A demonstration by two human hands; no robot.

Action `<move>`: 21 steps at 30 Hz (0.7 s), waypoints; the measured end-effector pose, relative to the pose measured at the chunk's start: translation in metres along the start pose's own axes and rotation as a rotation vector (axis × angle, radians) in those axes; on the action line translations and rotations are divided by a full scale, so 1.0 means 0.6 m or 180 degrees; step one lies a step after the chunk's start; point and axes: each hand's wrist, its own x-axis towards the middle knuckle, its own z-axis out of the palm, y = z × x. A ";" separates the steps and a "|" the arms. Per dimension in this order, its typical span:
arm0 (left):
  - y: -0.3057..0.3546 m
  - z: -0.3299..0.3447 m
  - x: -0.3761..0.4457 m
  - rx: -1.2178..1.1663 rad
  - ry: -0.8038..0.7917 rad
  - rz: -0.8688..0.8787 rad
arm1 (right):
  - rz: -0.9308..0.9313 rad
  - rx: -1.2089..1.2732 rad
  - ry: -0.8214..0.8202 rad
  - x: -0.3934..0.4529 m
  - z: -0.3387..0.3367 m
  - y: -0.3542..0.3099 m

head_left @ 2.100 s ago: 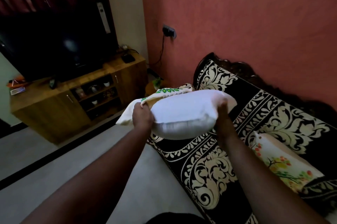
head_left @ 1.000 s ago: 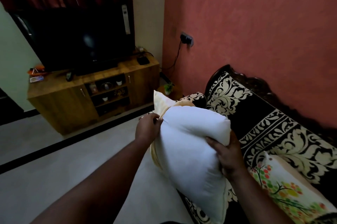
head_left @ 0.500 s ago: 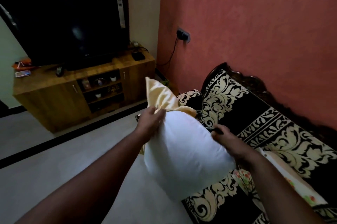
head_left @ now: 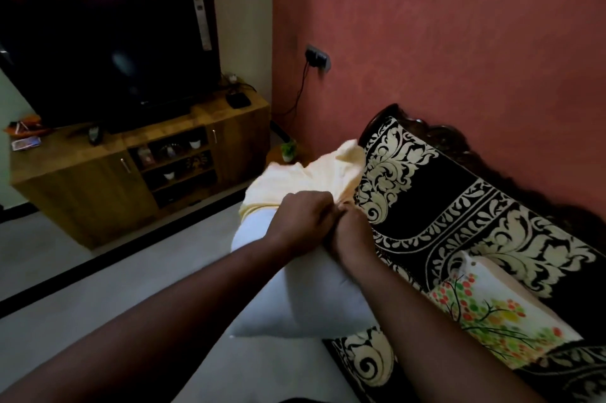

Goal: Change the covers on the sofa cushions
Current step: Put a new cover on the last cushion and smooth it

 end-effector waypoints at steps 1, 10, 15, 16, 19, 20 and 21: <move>0.002 -0.004 -0.003 -0.0060 0.0012 0.0086 | 0.0100 0.0294 0.0055 0.011 -0.003 -0.002; -0.053 -0.041 0.000 0.0514 0.0360 -0.0017 | -0.0149 0.1340 0.0903 -0.006 -0.040 -0.002; 0.051 0.001 -0.044 -0.0409 -0.0104 0.0010 | 0.0452 0.1343 0.1445 0.062 -0.076 0.024; 0.053 0.004 -0.041 -0.0358 -0.0036 -0.0011 | 0.0461 0.1232 0.1331 0.061 -0.081 0.025; 0.031 -0.017 -0.016 -0.0162 0.0516 -0.0396 | -0.0109 0.1395 0.0549 0.026 -0.107 0.026; 0.023 -0.030 -0.006 -0.0254 0.0724 -0.0647 | -0.0255 0.1633 0.0008 0.006 -0.122 0.025; 0.018 -0.041 0.004 -0.0430 0.0942 -0.0923 | -0.0341 0.1851 -0.0610 -0.010 -0.132 0.033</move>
